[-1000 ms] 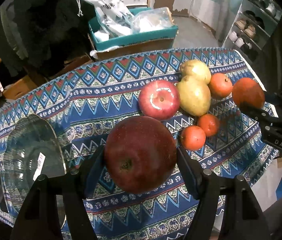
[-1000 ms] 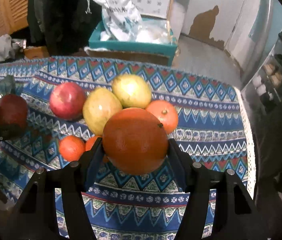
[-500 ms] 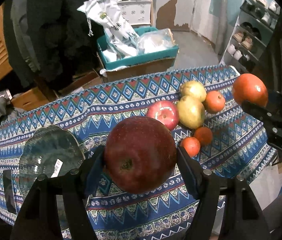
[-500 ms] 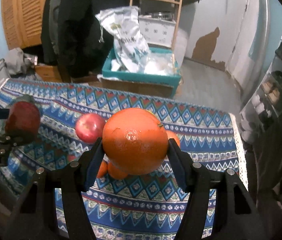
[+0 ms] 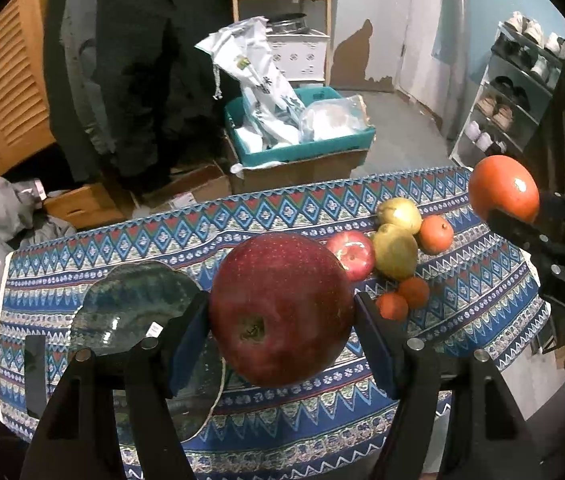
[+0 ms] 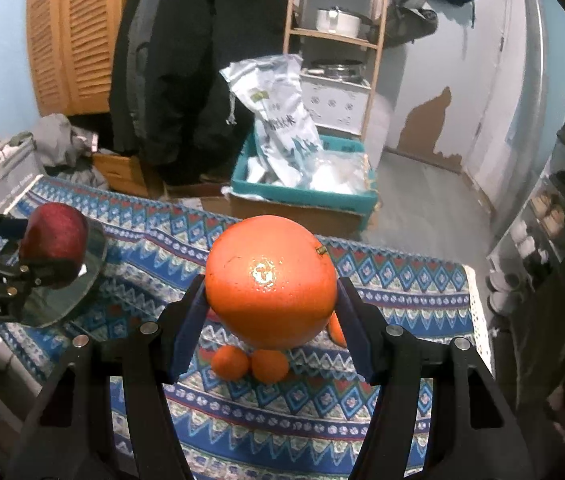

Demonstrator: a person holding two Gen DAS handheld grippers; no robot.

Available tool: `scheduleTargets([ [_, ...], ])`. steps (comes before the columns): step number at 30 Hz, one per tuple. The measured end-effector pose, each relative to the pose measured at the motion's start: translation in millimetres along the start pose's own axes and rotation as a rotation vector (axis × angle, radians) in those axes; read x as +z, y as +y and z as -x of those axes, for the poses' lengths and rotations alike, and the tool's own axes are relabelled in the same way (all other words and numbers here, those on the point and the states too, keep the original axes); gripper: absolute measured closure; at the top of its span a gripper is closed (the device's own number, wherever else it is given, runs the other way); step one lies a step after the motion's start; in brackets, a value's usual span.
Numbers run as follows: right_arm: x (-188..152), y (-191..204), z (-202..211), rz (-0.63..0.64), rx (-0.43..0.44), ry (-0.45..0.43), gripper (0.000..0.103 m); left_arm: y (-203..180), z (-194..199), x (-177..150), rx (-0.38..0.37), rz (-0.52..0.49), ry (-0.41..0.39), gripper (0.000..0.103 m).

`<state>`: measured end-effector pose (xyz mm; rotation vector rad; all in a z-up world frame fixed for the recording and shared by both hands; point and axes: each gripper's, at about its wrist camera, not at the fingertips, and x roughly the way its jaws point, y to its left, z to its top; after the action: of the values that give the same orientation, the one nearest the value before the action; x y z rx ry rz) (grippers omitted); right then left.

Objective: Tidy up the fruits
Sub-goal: 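Lift the red apple with the left tool while the right tool carries the orange to the bowl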

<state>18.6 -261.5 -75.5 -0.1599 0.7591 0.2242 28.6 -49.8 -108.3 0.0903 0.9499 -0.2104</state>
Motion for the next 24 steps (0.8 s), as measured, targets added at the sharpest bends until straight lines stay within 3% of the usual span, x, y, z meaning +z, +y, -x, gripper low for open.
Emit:
scheduleTargets([
  [10, 20.2, 33.3, -4.1, 0.028, 0.065, -0.015, 0.040, 32.3, 6.2, -7.9, 0.043, 0.046, -0.010, 0.031],
  [24, 46.1, 105.2, -39.7, 0.074, 0.197, 0.026, 0.040, 107.2, 1.4, -33.7, 0.116, 0.184, 0.023, 0.031],
])
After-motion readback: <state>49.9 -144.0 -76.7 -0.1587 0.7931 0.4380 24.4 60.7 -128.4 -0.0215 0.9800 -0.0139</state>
